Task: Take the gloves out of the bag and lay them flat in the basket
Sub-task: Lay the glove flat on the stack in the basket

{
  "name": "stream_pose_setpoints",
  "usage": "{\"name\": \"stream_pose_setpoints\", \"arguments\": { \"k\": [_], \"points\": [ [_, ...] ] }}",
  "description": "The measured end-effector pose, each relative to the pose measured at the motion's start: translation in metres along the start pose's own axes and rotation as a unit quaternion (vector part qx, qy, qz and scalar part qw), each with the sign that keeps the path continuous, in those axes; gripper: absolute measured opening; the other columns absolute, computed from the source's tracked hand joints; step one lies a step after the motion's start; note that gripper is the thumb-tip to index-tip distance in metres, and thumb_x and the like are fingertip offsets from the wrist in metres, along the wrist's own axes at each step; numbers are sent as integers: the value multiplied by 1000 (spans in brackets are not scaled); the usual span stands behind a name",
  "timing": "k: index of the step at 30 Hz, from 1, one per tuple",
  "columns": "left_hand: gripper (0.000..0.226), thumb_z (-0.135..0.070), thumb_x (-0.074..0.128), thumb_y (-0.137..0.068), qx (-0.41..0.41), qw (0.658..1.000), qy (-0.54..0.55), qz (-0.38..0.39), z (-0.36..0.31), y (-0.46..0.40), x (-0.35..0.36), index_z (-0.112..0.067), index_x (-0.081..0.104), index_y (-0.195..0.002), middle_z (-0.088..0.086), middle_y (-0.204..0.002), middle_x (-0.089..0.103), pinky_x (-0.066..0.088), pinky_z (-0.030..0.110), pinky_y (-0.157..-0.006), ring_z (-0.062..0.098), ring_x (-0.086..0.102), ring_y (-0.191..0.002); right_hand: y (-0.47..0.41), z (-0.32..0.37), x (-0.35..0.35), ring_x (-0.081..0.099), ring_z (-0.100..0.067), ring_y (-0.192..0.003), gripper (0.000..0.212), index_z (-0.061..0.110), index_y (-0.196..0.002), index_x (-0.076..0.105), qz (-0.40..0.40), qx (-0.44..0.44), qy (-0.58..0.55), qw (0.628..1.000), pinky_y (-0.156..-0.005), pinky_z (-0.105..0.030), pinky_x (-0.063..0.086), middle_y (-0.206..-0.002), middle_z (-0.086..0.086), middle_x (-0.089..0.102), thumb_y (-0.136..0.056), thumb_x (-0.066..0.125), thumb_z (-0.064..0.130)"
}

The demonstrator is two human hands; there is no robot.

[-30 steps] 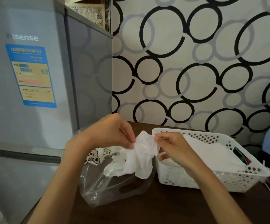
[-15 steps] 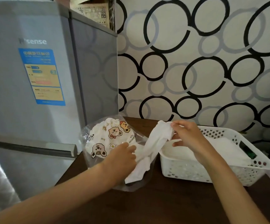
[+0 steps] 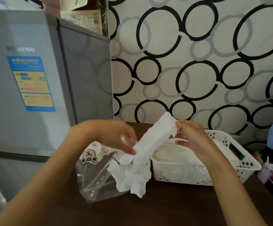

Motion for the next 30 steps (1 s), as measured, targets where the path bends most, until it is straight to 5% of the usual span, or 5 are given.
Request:
{"name": "stream_pose_setpoints", "arguments": {
  "k": [3, 7, 11, 26, 30],
  "points": [
    [80, -61, 64, -76, -10, 987, 134, -90, 6, -27, 6, -28, 35, -142, -13, -135, 47, 42, 27, -103, 8, 50, -121, 0, 2, 0, 64, -10, -64, 18, 12, -89, 61, 20, -14, -29, 999, -58, -24, 48, -76, -3, 65, -98, 46, 17],
    [38, -49, 62, -85, -11, 978, 162, -134, 20, -65, 23, -18, 67, -107, -7, -105, 67, 52, 37, -93, 11, 63, -97, -4, 0, -11, 62, -18, -85, 22, 8, -100, 64, 14, 2, -41, 999, -70, -29, 52, -103, -16, 67, -97, 46, 20],
    [21, -37, 61, -90, 12, 952, 229, -204, 13, -70, 14, -20, 71, -96, -10, -97, 69, 50, 28, -88, 8, 63, -93, -4, 2, -13, 65, -12, -96, 37, 25, -107, 66, 41, -13, 50, 998, -84, -30, 52, -105, 3, 71, -83, 58, 53],
    [31, -36, 47, -97, 96, 849, 435, -284, 1, -54, 0, -19, 73, -96, 3, -81, 73, 55, 29, -68, 15, 66, -70, 9, 42, -46, 59, 11, -70, 11, 35, -79, 67, -185, -269, 79, 942, -63, -6, 46, -74, 21, 67, -88, 63, 30],
    [29, -36, 44, -99, 57, 814, 468, -339, 6, -52, -3, -28, 71, -96, 0, -86, 74, 53, 35, -81, 19, 69, -83, 11, 39, -51, 69, -11, -69, 7, 25, -83, 74, -73, -174, 103, 977, -62, -22, 54, -79, 3, 75, -76, 76, 24]
  ]
}}
Point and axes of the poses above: each hand's wrist, its own y-axis away from the middle knuckle, its own x-axis out of the palm, z = x × y, the point moved 7 cm from there along -y, towards the middle knuckle
